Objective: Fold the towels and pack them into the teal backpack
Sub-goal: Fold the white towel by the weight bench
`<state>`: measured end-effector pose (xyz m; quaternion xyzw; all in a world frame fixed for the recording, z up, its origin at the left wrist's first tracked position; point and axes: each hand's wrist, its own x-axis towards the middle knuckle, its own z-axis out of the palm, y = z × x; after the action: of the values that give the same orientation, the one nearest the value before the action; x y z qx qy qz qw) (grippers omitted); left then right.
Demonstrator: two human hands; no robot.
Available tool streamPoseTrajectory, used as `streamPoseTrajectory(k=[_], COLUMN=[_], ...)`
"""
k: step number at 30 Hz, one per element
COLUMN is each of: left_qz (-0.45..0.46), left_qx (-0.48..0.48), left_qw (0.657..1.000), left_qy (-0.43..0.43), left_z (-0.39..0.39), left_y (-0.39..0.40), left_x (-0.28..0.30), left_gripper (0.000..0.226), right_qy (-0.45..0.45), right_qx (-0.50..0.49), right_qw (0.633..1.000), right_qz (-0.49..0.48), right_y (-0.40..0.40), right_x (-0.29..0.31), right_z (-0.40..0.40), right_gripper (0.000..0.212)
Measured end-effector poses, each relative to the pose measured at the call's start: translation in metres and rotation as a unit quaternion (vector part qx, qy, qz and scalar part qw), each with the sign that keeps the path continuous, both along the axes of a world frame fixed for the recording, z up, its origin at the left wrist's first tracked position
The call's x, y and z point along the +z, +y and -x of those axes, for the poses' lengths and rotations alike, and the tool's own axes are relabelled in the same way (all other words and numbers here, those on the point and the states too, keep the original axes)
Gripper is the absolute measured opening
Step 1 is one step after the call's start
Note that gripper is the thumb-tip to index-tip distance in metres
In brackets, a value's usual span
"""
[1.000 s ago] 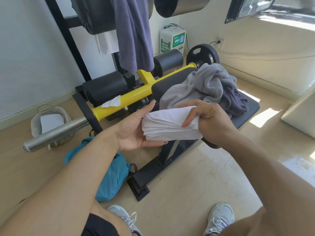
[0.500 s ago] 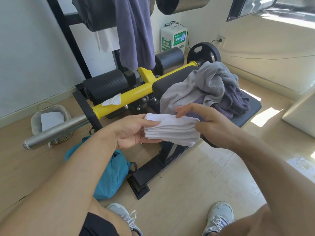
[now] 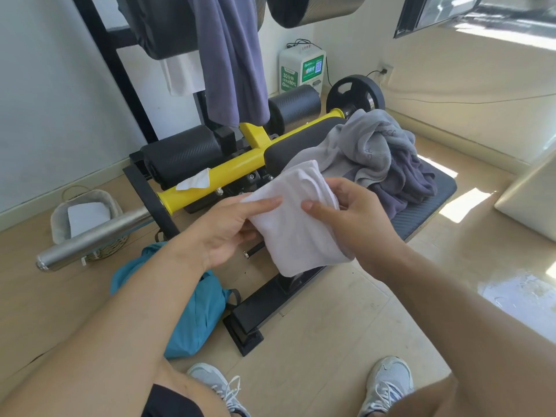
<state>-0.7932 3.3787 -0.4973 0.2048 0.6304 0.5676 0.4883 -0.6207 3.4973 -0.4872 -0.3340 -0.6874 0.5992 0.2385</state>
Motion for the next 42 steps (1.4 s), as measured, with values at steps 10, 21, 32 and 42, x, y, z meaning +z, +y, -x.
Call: streamPoseTrajectory(k=[10,21,32,42], left_qz=[-0.033,0.071,0.095,0.039], left_qx=[0.091,0.072,0.091,0.071], left_qw=[0.993,0.993,0.974,0.993], left_qy=[-0.073,0.067,0.183,-0.081], left_z=[-0.003,-0.02,-0.017,-0.022], left_y=[0.004,0.009,0.022,0.015], left_x=[0.008,-0.01,-0.029,-0.01], left_gripper=[0.033,0.03,0.017,0.043], right_qy=[0.012,-0.141,-0.284,-0.313], right_qx=[0.08,-0.072,0.029,0.129], right_qw=[0.969,0.977,0.879,0.846], right_qz=[0.234,-0.141,-0.383,-0.411], right_y=[0.009,0.004,-0.035,-0.046], right_x=[0.003,-0.007,-0.014,-0.015], right_z=[-0.002,0.003,0.018,0.023], right_gripper=[0.03,0.034,0.074,0.077])
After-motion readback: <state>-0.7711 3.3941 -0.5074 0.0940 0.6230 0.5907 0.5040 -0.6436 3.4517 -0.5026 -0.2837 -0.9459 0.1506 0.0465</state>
